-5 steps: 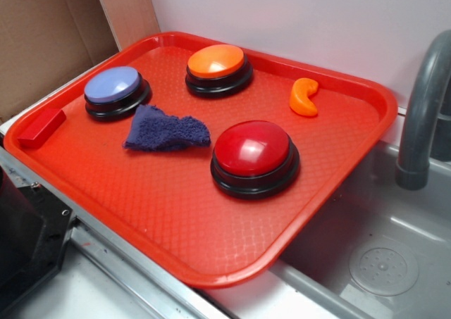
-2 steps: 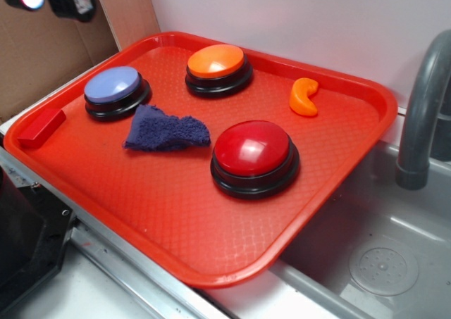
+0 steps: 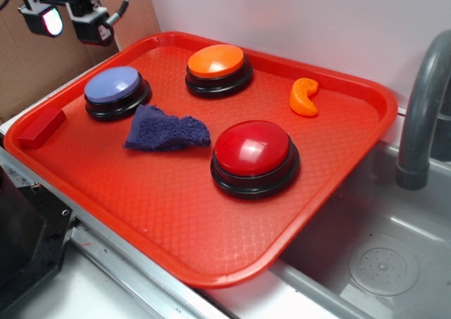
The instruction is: Push the purple button.
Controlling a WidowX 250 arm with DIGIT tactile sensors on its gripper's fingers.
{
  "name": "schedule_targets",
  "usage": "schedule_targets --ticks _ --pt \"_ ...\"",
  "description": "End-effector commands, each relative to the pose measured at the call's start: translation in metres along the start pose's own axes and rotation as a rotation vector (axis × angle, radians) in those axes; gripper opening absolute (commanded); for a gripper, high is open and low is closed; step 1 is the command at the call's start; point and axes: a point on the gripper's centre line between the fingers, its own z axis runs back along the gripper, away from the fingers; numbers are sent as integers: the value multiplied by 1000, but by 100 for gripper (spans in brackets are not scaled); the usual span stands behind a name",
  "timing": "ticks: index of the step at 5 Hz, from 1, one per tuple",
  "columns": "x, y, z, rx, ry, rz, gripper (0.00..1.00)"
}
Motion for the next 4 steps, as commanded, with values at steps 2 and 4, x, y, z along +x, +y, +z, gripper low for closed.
schedule_targets --ticks 2,4 --pt "23 5 -59 -8 7 78 100" --pt "18 9 -47 -15 17 82 100"
